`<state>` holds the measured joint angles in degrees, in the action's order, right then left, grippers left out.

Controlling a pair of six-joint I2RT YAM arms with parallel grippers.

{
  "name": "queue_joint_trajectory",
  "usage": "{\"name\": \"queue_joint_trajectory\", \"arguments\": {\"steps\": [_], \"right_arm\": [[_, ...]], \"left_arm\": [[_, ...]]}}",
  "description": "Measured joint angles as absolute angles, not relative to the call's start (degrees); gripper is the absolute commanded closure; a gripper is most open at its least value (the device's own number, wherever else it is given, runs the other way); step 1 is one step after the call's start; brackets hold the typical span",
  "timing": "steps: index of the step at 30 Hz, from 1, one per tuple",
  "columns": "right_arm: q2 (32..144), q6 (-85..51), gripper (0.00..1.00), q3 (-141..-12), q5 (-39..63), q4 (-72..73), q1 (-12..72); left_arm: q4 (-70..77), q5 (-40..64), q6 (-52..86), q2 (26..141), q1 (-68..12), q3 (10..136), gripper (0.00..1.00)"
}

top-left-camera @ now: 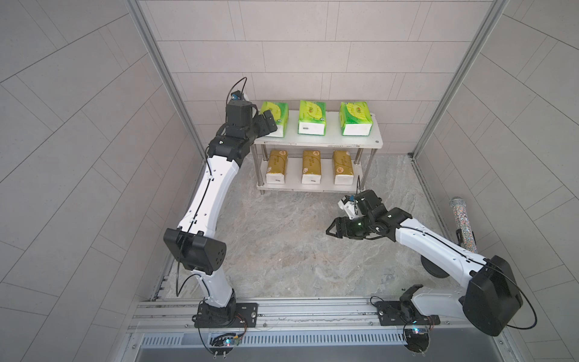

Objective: Place the tissue boxes on the shelf by color
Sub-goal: Place a box of tissues on the shelf.

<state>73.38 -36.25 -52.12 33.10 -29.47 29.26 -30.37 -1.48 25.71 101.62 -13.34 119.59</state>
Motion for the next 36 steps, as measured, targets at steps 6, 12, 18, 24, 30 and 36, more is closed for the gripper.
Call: {"name": "queue_joint_trajectory", "arguments": {"steps": [6, 12, 18, 24, 30, 36], "right_arm": [[73.4, -36.2, 0.22, -52.1, 33.1, -29.1, 29.3], [73.4, -36.2, 0.22, -52.1, 33.1, -28.6, 29.3], [73.4, -36.2, 0.23, -52.1, 33.1, -28.5, 29.3], [73.4, -36.2, 0.23, -52.1, 33.1, -28.6, 29.3], [73.4, -36.0, 0.23, -52.1, 33.1, -29.0, 29.3], [73.4, -35.9, 0.23, -52.1, 33.1, -29.6, 29.3]], "left_arm": [[-30.4, -1.8, 26.7, 102.7, -13.3, 120.0, 0.07], [-30.1, -1.3, 28.0, 103.4, -13.3, 120.0, 0.22], [-29.1, -1.6, 28.8, 103.4, -13.4, 119.9, 0.31], [-25.7, -3.2, 30.5, 103.4, -13.4, 117.7, 0.38], [-20.5, -6.1, 32.7, 103.4, -13.6, 114.8, 0.4], [-18.7, -8.6, 33.7, 103.4, -14.3, 114.1, 0.4]]}}
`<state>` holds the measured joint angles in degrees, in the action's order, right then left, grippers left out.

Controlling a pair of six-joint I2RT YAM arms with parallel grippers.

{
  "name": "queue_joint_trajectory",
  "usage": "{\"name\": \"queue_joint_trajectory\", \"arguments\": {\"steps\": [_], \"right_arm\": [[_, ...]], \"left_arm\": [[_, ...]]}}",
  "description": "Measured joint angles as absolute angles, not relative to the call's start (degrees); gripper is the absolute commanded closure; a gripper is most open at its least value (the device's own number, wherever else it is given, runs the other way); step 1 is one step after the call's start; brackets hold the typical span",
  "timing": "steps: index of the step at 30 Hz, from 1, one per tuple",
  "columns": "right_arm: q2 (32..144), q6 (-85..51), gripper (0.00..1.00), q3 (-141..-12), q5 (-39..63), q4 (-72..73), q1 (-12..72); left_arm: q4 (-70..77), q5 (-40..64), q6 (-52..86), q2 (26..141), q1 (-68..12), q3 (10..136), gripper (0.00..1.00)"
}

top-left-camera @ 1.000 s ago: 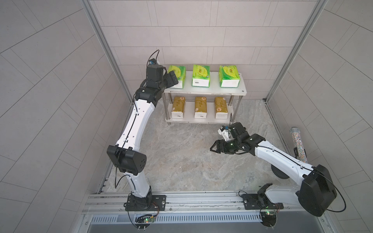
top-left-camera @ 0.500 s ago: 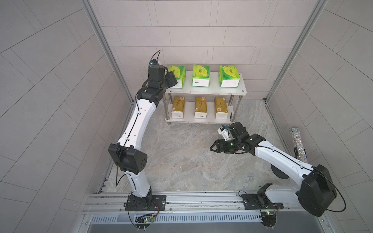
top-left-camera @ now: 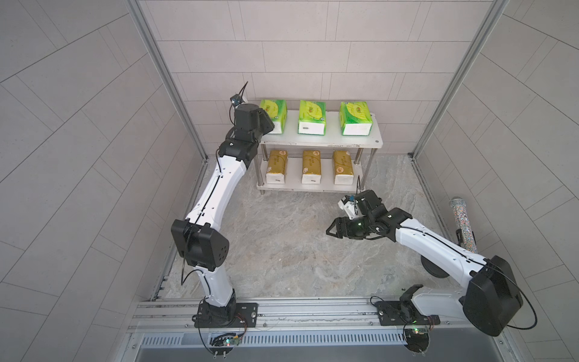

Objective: Place the tissue boxes on the shelf by color
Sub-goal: Place a box of tissues on the shelf.

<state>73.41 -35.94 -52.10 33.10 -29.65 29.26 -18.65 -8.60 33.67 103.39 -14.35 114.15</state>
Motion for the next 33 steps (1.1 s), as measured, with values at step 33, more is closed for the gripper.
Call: {"name": "queue_joint_trajectory", "arguments": {"steps": [33], "right_arm": [[73.4, -35.7, 0.23, -52.1, 33.1, -30.2, 29.3]], "left_arm": [[-16.3, -10.1, 34.4, 104.6, -15.2, 114.2, 0.31]]}}
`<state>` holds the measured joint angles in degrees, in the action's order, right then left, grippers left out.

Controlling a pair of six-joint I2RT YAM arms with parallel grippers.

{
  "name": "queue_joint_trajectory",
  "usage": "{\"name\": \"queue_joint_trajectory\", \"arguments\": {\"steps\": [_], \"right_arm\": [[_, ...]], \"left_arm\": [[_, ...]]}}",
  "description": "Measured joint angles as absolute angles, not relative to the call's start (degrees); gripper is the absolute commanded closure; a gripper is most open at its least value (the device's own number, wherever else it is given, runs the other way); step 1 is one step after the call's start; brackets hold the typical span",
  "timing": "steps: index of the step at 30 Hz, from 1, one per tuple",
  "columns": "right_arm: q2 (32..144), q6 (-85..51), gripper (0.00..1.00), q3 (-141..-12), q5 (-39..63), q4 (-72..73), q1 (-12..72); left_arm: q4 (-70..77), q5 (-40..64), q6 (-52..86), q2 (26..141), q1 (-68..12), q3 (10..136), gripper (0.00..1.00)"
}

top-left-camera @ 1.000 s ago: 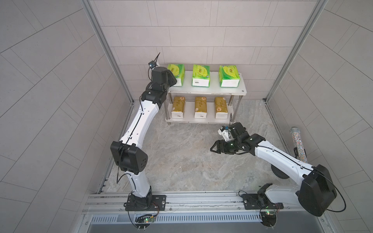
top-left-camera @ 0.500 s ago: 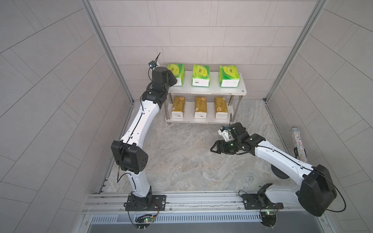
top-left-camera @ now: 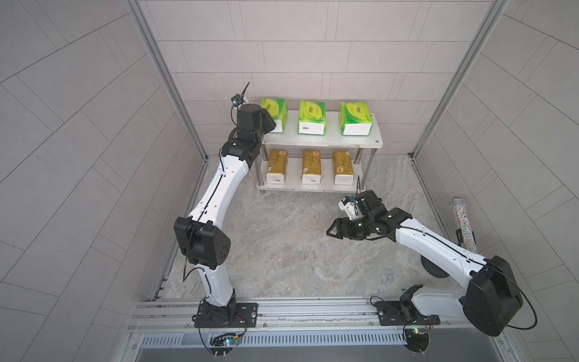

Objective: Place the tissue boxes on the shelf by color
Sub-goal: Place a box of tissues on the shelf.

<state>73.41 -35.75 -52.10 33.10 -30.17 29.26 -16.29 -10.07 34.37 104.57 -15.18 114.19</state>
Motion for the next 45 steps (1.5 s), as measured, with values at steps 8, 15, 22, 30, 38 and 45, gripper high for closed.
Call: {"name": "queue_joint_trajectory", "arguments": {"steps": [8, 15, 22, 30, 38, 45], "right_arm": [[73.4, -35.7, 0.23, -52.1, 33.1, -30.0, 29.3], [73.4, -35.8, 0.23, -52.0, 33.1, -29.7, 29.3], [73.4, -35.8, 0.23, -51.5, 33.1, -29.1, 29.3], [73.4, -35.8, 0.23, -51.3, 33.0, -28.6, 29.3], [73.4, -35.8, 0.21, -51.3, 32.8, -28.6, 29.2], [73.4, -33.3, 0.02, -54.3, 30.0, -32.2, 27.9]], "left_arm": [[-16.1, -8.9, 35.7, 104.6, -15.2, 114.2, 0.28], [-16.1, -8.6, 36.2, 104.5, -15.2, 114.2, 0.27], [-16.2, -8.6, 36.2, 104.0, -15.2, 114.2, 0.27], [-16.1, -8.6, 36.1, 101.3, -15.2, 114.2, 0.25], [-16.4, -9.8, 35.2, 98.5, -15.2, 113.6, 0.25], [-24.8, -12.7, 31.3, 94.3, -15.2, 113.3, 0.23]]}}
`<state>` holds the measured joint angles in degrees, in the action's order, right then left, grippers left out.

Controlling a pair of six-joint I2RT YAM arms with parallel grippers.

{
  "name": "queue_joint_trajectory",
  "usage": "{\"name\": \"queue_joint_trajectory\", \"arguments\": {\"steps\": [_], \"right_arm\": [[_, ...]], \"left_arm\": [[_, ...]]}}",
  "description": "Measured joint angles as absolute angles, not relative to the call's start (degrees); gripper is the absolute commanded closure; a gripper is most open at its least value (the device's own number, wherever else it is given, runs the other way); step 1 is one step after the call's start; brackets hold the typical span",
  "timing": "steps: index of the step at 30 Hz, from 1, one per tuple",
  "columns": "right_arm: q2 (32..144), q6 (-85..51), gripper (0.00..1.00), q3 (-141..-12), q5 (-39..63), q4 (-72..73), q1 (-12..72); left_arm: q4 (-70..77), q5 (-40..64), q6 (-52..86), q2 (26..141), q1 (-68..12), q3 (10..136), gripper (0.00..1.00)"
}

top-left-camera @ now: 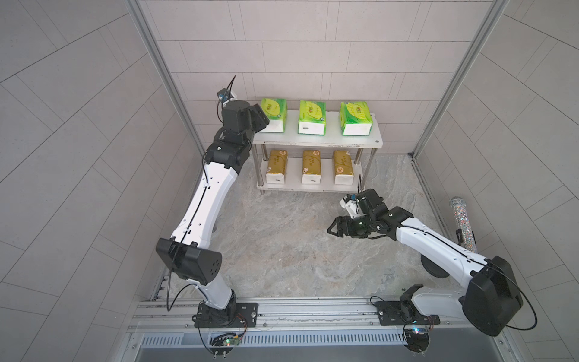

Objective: Place the tissue boxes on the shelf by color
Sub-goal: Place a box of tissues on the shelf, then reset both arms

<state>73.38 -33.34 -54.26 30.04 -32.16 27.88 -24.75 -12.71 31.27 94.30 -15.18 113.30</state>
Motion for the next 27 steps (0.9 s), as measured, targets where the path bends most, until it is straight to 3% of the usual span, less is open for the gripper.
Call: {"name": "queue_joint_trajectory", "arguments": {"steps": [13, 15, 21, 27], "right_arm": [[72.6, -27.2, 0.0, -60.1, 22.1, -37.7, 21.0], [72.5, -25.8, 0.0, -60.1, 19.0, -37.8, 19.2], [67.6, -20.4, 0.0, -55.9, 2.7, -31.9, 17.1], [64.7, -14.5, 0.0, -44.7, -8.6, -16.2, 12.1]], "left_arm": [[-38.3, -19.1, 24.4, 67.0, -15.8, 84.2, 0.21], [-38.5, -18.9, 23.5, 64.3, -15.8, 77.7, 0.17], [-36.1, -16.9, 18.4, 63.6, -15.9, 59.4, 0.0], [-27.5, -19.4, 15.4, 66.3, -15.9, 46.5, 0.0]]}}
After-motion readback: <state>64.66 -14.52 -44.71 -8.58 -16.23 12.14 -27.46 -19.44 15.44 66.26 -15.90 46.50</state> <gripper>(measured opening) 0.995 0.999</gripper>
